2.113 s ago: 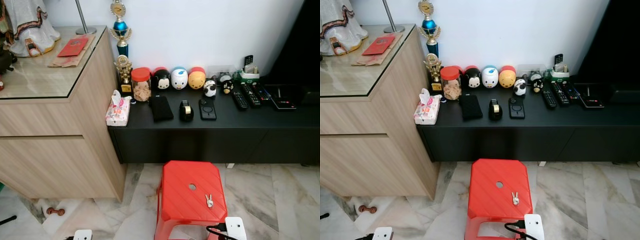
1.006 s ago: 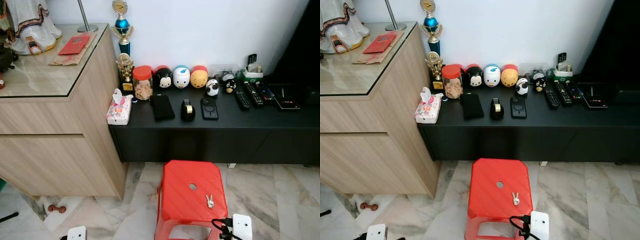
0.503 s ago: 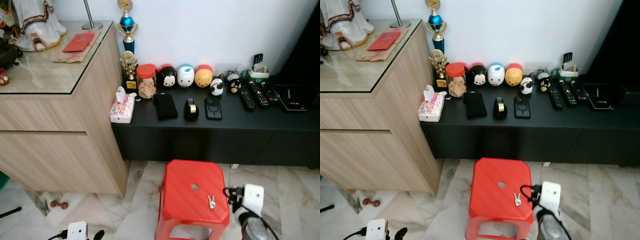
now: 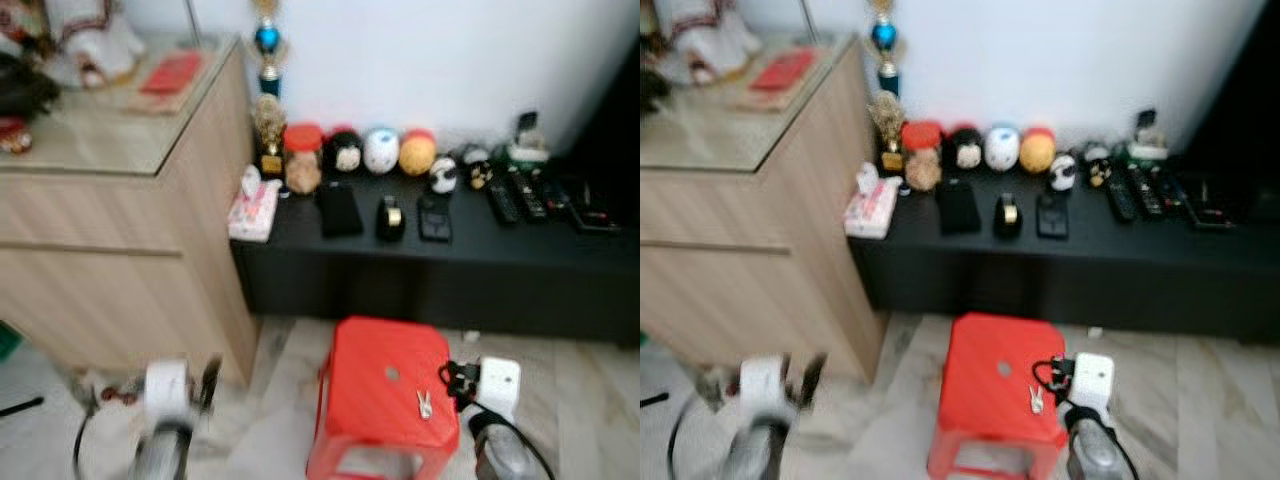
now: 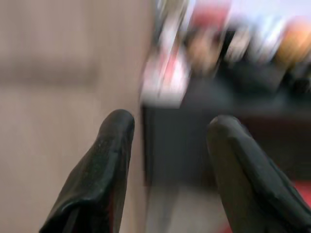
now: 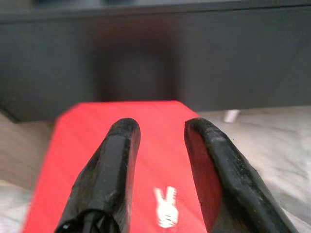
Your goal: Hang keys on a hook
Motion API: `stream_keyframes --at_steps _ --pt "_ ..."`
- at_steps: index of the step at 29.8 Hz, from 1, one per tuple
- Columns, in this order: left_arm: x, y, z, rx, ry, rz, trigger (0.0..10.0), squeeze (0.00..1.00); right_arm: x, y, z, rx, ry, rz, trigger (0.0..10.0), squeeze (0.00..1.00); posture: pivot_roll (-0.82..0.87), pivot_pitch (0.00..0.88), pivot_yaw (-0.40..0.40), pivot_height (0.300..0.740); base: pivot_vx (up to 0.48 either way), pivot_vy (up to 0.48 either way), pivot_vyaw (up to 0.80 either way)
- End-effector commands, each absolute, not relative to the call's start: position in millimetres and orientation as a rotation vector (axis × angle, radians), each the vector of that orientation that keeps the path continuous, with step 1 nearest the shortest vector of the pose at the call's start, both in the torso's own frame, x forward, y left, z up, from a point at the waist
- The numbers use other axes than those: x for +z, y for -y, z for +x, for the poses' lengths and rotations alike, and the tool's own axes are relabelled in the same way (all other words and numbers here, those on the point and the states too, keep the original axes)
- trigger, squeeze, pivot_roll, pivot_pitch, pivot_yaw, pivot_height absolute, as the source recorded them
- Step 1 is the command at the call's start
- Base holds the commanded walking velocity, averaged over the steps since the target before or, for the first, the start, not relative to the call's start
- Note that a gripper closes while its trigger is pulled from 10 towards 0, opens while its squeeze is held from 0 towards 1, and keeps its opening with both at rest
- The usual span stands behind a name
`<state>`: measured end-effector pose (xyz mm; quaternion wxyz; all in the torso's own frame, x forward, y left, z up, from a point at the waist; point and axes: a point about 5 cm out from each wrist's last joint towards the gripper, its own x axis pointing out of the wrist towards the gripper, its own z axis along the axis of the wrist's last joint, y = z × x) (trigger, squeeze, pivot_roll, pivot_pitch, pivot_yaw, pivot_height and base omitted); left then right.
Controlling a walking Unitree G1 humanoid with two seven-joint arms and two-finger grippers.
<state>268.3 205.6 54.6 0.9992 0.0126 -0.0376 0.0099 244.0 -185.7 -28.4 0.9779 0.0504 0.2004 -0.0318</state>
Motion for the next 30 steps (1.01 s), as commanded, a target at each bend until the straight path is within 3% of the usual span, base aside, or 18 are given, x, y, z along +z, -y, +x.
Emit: stream_keyframes --at_steps 1,11,23,30 --pt "45.2 -202.5 260.3 0.010 0.031 -0.012 10.0 0.00 -30.0 188.5 243.4 -0.063 -0.428 0.101 10.0 0.00 -0.08 0.000 -0.036 0.740 0.000 0.000 0.00" --pt "45.9 -196.9 252.9 -0.059 0.036 -0.003 10.0 0.00 -18.5 192.6 247.1 -0.099 -0.328 0.069 10.0 0.00 -0.09 0.000 -0.025 0.740 0.000 0.000 0.00" --pt "46.8 -194.7 258.9 -0.021 -0.032 -0.020 10.0 0.00 -15.5 202.6 252.4 -0.116 -0.364 -0.015 10.0 0.00 -0.11 0.038 -0.039 0.740 0.000 0.000 0.00" --pt "46.4 -195.1 257.4 -0.008 -0.049 -0.027 10.0 0.00 -17.7 201.5 251.8 -0.104 -0.385 -0.038 10.0 0.00 -0.11 0.035 -0.038 0.701 0.000 0.000 0.00"
